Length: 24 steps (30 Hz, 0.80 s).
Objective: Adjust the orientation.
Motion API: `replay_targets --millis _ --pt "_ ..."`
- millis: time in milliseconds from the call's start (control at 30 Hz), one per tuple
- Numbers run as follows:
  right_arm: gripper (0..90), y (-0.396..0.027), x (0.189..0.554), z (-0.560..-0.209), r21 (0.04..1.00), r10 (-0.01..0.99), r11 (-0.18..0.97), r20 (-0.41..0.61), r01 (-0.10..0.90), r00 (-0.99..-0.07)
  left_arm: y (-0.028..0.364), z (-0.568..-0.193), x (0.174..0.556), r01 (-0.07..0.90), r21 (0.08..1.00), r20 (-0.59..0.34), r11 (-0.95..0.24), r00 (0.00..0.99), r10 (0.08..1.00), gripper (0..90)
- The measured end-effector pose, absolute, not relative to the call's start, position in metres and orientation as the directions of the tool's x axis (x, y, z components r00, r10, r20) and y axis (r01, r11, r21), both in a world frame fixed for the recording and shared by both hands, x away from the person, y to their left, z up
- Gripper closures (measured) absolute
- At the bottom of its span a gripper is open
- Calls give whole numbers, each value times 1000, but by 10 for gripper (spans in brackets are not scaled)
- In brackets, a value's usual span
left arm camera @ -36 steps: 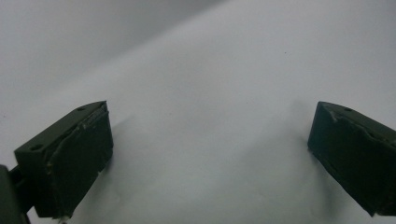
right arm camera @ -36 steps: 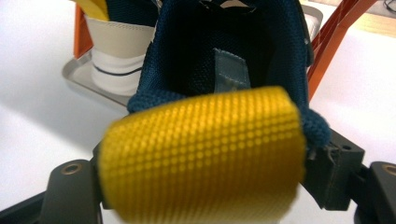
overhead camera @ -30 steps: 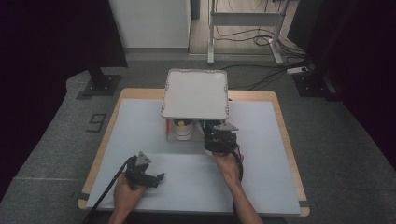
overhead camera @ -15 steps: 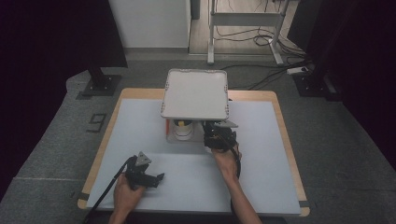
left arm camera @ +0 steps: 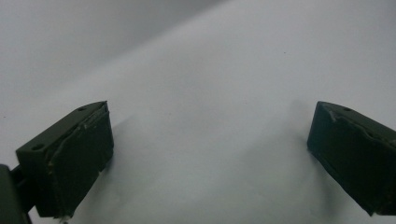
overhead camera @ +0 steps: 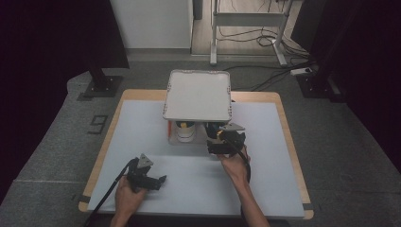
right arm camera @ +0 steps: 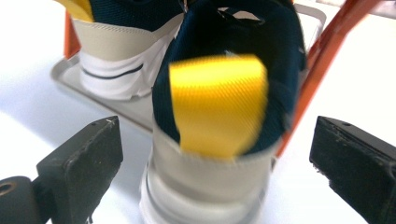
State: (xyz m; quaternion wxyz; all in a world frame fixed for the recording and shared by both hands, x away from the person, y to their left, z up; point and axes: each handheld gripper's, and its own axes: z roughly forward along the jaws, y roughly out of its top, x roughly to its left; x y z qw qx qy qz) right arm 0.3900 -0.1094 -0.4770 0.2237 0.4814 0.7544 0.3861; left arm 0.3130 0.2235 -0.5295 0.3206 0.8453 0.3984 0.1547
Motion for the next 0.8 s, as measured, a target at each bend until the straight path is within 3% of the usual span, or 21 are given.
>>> replay_targets --millis 100,267,367,467,800 --pt "129 -121 380 -474 790 887 253 40 559 -459 224 -530 313 574 665 6 -477 635 773 4" --pt "506 -135 366 -471 785 858 271 66 557 -510 224 -529 313 574 664 7 -479 636 771 3" --pt "653 -136 361 -473 774 832 299 75 559 -550 224 -529 313 574 664 7 -479 636 772 3" --pt "710 -133 364 -478 768 819 317 75 557 -569 224 -530 313 574 665 6 -478 635 772 3" --pt "719 -111 380 -483 792 803 318 66 521 -592 224 -530 313 575 665 5 -476 634 773 4"
